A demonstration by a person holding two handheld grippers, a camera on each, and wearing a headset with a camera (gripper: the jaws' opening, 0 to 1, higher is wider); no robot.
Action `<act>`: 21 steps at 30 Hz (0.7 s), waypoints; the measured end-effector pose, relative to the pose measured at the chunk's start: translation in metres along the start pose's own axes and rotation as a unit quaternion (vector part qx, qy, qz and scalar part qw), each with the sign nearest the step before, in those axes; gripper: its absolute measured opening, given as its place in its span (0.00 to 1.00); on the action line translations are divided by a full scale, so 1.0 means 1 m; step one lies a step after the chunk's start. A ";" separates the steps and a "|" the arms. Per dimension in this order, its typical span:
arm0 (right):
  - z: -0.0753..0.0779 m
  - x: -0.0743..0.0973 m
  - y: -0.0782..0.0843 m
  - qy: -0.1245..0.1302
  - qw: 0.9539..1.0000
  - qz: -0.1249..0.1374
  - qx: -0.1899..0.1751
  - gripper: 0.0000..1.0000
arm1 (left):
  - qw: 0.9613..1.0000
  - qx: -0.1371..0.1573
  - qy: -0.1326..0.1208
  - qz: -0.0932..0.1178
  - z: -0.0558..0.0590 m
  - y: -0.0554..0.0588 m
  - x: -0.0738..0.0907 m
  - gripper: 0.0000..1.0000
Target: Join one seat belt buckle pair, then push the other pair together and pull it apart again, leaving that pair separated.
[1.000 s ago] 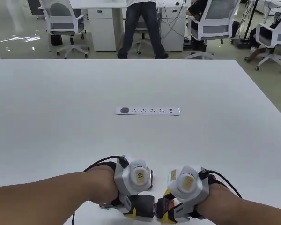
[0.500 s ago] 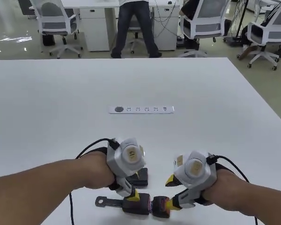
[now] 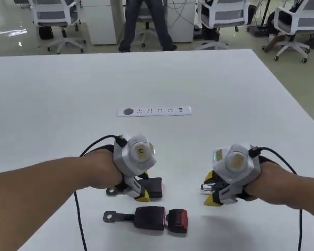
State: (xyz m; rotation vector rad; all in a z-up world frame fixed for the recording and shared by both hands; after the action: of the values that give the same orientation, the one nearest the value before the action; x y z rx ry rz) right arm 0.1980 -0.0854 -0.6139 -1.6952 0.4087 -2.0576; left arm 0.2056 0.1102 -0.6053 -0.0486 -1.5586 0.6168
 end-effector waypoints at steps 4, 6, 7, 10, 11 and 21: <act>0.004 0.002 0.019 -0.004 1.000 -0.012 -0.001 0.30 | 1.000 -0.005 0.004 -0.001 -0.007 0.003 -0.005 0.36; 0.008 0.000 0.029 -0.001 1.000 -0.018 0.004 0.32 | 1.000 -0.009 0.004 -0.002 -0.012 0.005 -0.009 0.36; 0.010 0.002 0.032 0.001 1.000 -0.021 0.003 0.34 | 1.000 -0.009 0.005 -0.004 -0.015 0.007 -0.012 0.36; 0.014 0.006 0.039 0.001 1.000 -0.022 0.000 0.32 | 1.000 -0.007 0.002 0.004 -0.018 0.001 -0.010 0.35; 0.016 0.006 0.043 -0.001 1.000 -0.022 -0.004 0.32 | 1.000 -0.006 0.002 0.004 -0.020 0.000 -0.011 0.35; 0.017 0.001 0.055 -0.029 0.999 -0.033 0.006 0.32 | 0.999 -0.011 0.031 -0.008 -0.028 0.000 -0.026 0.33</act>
State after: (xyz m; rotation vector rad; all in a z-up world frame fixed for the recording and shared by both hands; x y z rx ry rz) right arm 0.2226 -0.1319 -0.6364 -1.7793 0.3254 -2.0458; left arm 0.2344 0.1098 -0.6303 -0.0712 -1.5053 0.5815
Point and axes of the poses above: the centre of the closed fingertips' face, and the gripper's own axes: x roughly backward along the fingers, z roughly to its right, y roughly out of its underside, the point moved 6 cm from there along x, roughly backward along the fingers, and after that the axes turned 14 degrees about x, right-handed, at the moved point
